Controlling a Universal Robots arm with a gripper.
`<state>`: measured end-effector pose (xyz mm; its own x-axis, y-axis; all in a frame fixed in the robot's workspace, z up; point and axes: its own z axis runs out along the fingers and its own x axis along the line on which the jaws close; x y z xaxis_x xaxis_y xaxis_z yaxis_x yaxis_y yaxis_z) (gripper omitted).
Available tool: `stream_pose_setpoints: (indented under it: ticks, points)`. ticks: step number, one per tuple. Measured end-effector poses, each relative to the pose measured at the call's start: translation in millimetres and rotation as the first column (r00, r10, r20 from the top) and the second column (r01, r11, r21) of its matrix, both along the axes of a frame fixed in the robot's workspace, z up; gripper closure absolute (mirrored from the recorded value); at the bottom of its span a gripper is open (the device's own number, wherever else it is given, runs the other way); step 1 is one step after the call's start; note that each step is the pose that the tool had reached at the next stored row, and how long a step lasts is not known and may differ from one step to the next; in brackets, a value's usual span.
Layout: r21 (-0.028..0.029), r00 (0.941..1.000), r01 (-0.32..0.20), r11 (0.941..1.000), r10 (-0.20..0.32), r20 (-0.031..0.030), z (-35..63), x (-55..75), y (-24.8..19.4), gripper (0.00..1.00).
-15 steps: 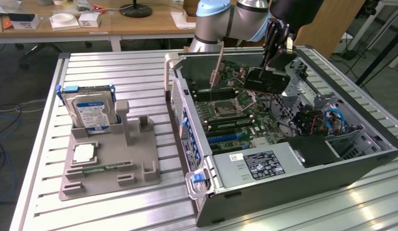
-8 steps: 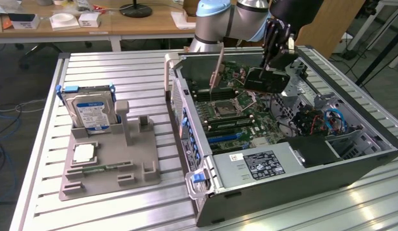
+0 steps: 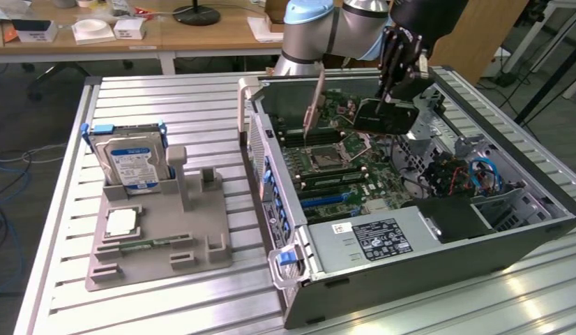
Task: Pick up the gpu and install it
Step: 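Insert the gpu into the slot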
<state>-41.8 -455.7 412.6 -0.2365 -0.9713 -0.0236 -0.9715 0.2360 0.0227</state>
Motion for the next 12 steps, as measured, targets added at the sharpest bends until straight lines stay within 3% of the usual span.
stream_pose_setpoints:
  ticks: [12]
  points:
    - [0.0, 0.995, -0.099, 0.995, 0.099, 0.0, -0.1, 0.0, 0.0, 0.74]
